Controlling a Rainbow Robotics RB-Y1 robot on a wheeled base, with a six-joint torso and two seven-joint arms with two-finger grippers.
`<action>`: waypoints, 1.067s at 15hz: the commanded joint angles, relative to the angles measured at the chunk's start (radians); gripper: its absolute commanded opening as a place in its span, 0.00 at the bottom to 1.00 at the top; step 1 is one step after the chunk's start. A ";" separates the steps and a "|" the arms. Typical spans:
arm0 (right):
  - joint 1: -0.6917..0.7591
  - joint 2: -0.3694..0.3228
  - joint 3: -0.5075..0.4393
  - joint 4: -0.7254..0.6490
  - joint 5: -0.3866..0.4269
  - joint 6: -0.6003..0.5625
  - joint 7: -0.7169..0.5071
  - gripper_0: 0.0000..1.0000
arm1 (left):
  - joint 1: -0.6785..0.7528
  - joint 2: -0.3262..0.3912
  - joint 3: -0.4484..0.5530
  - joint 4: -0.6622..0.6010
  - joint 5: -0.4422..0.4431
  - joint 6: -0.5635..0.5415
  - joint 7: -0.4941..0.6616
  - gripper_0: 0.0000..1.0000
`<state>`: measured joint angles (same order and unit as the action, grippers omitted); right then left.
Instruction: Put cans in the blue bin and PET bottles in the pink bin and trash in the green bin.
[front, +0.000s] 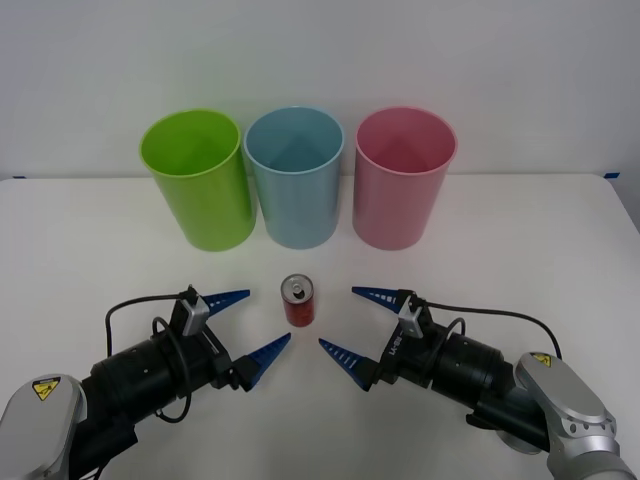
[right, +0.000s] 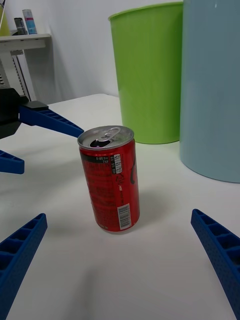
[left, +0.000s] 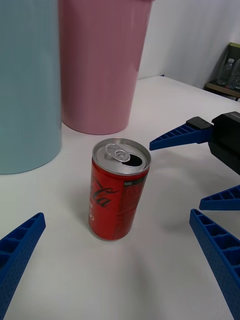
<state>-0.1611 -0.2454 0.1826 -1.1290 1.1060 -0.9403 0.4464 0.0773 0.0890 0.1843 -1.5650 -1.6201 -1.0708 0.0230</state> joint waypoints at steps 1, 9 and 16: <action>0.000 0.000 0.000 0.000 0.000 0.000 0.000 1.00 | 0.001 0.000 0.000 0.000 0.002 0.000 0.000 1.00; 0.000 0.000 0.000 0.000 0.000 0.000 0.000 1.00 | 0.001 0.002 0.000 -0.001 0.003 0.000 0.000 1.00; 0.000 0.000 0.000 0.000 0.000 0.000 0.000 1.00 | 0.001 0.000 0.001 -0.001 0.006 0.000 0.001 1.00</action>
<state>-0.1611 -0.2454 0.1825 -1.1290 1.1060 -0.9403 0.4464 0.0783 0.0890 0.1847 -1.5650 -1.6139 -1.0708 0.0235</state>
